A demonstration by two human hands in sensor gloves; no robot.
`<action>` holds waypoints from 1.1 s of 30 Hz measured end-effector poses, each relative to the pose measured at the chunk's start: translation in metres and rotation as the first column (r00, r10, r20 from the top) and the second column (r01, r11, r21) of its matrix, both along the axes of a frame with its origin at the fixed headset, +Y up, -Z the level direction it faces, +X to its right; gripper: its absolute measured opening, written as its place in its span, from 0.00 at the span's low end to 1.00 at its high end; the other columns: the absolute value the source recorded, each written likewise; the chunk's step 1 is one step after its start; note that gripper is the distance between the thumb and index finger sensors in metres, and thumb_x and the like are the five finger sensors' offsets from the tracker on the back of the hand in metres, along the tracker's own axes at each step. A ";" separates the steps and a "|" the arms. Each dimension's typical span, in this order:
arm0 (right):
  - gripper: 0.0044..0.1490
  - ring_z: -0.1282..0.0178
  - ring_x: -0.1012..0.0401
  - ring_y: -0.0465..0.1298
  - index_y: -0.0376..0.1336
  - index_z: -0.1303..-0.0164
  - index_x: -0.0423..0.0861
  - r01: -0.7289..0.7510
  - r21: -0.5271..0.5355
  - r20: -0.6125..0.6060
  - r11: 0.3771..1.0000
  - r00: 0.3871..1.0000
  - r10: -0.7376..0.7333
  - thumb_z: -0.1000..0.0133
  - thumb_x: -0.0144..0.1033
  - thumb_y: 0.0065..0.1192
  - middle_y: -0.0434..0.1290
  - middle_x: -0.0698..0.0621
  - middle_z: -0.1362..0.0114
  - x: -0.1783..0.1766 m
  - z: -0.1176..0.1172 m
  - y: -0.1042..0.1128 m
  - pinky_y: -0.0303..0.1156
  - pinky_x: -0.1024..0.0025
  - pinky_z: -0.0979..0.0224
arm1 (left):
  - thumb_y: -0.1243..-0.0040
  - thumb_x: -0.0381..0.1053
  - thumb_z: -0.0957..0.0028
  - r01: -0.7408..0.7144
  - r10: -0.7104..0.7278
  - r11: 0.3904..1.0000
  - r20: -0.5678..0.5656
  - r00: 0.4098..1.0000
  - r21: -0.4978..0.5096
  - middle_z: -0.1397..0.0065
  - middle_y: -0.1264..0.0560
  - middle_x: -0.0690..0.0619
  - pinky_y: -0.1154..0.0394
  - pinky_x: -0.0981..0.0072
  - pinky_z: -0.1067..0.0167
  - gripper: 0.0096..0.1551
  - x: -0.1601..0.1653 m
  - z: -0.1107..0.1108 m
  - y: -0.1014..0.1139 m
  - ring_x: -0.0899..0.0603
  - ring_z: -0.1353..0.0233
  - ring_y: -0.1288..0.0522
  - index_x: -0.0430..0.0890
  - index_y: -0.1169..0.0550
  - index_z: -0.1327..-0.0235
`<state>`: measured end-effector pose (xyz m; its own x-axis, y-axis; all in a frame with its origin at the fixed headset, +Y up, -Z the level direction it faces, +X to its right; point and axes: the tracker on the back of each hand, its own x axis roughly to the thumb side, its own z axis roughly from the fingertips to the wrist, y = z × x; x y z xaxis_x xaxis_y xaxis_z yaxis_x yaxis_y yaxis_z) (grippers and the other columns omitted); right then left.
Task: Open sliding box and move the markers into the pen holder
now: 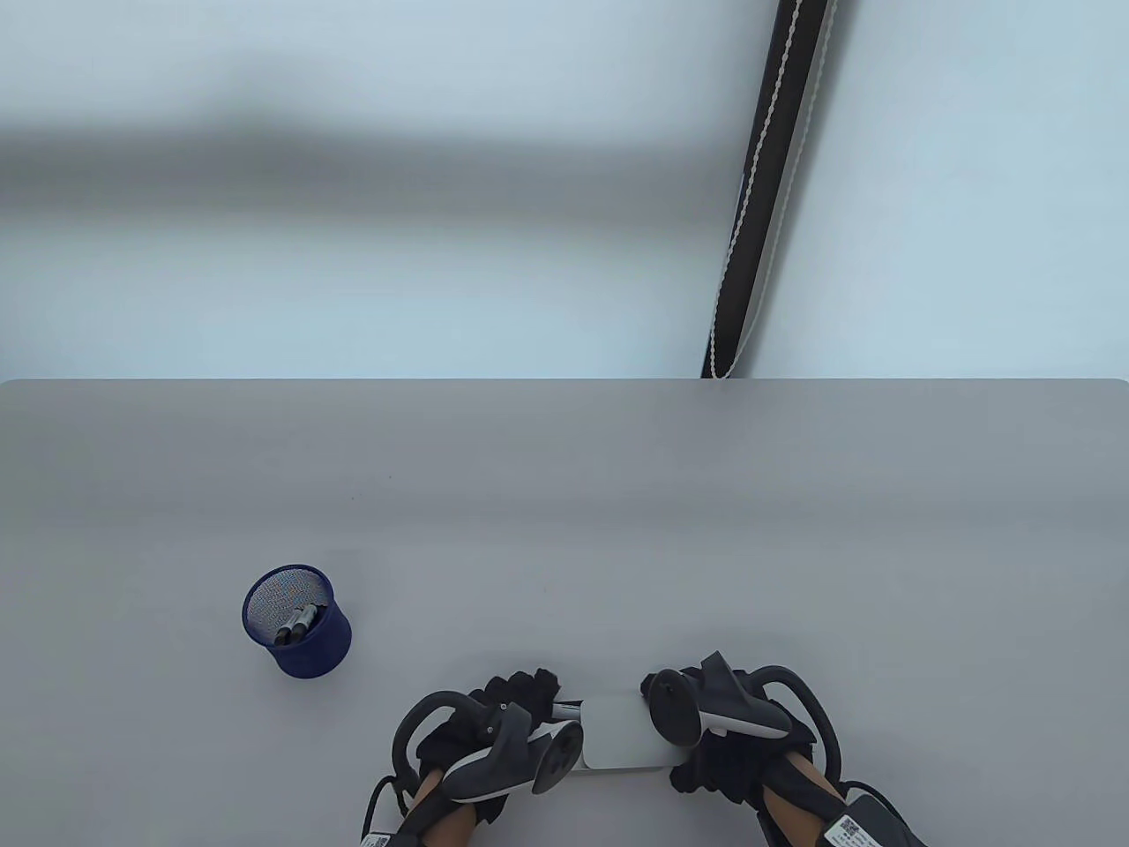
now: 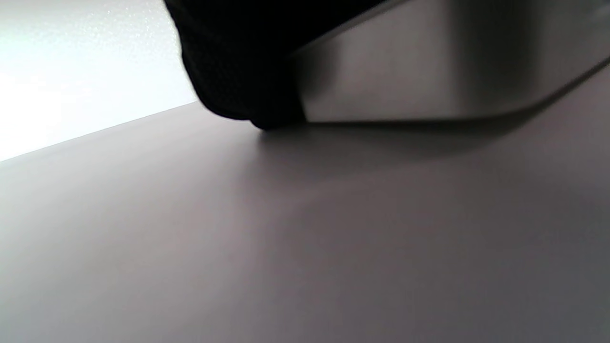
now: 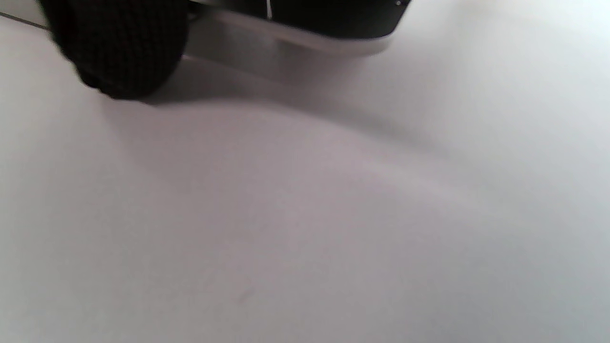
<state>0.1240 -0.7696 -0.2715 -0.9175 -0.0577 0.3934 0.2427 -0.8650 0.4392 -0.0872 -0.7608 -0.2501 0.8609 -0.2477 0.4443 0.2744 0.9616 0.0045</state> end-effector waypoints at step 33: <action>0.48 0.20 0.50 0.50 0.39 0.34 0.63 -0.002 -0.005 0.003 1.000 1.000 0.002 0.57 0.59 0.61 0.46 0.51 0.23 0.000 0.000 0.000 0.50 0.52 0.19 | 0.39 0.57 0.48 -0.510 0.457 0.848 -0.288 0.841 -0.143 0.31 0.19 0.63 0.14 0.75 0.43 0.29 -0.096 -0.016 0.038 0.57 0.38 0.14 0.62 0.24 0.30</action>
